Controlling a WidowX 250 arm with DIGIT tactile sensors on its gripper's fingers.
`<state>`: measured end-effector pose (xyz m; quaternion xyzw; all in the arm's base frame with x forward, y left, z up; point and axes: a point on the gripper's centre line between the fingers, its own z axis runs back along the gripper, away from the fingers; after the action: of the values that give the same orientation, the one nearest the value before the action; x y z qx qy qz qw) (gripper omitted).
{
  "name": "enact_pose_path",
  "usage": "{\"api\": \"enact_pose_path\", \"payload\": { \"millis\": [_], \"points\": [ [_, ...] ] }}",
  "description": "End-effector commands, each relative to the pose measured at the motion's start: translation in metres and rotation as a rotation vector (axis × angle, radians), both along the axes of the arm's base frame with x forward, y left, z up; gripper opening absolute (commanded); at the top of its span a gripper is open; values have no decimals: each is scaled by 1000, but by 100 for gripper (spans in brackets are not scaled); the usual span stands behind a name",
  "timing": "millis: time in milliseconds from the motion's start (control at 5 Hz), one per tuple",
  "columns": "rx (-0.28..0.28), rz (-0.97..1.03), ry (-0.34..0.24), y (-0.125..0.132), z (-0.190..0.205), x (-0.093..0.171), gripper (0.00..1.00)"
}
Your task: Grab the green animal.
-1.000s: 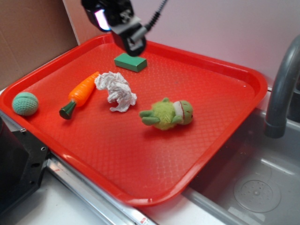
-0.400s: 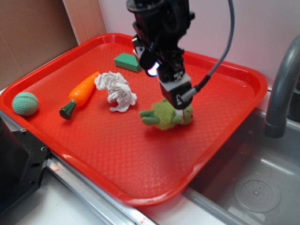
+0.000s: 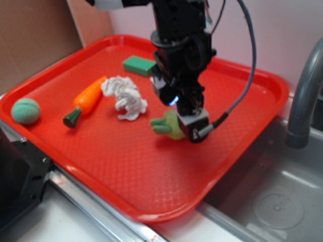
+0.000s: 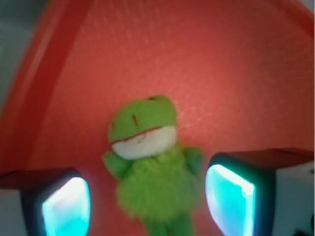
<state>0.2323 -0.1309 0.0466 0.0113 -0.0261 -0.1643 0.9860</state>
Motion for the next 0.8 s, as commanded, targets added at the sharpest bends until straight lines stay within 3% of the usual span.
{"api": "enact_pose_path", "payload": {
  "millis": [0,200,400,600],
  "points": [
    [0,-4,15,-1,-16,9,100],
    [18,28,20,3,-21,13,0],
    [7,61,25,12,-14,16,0],
    [12,108,76,23,13,15,0]
  ]
}}
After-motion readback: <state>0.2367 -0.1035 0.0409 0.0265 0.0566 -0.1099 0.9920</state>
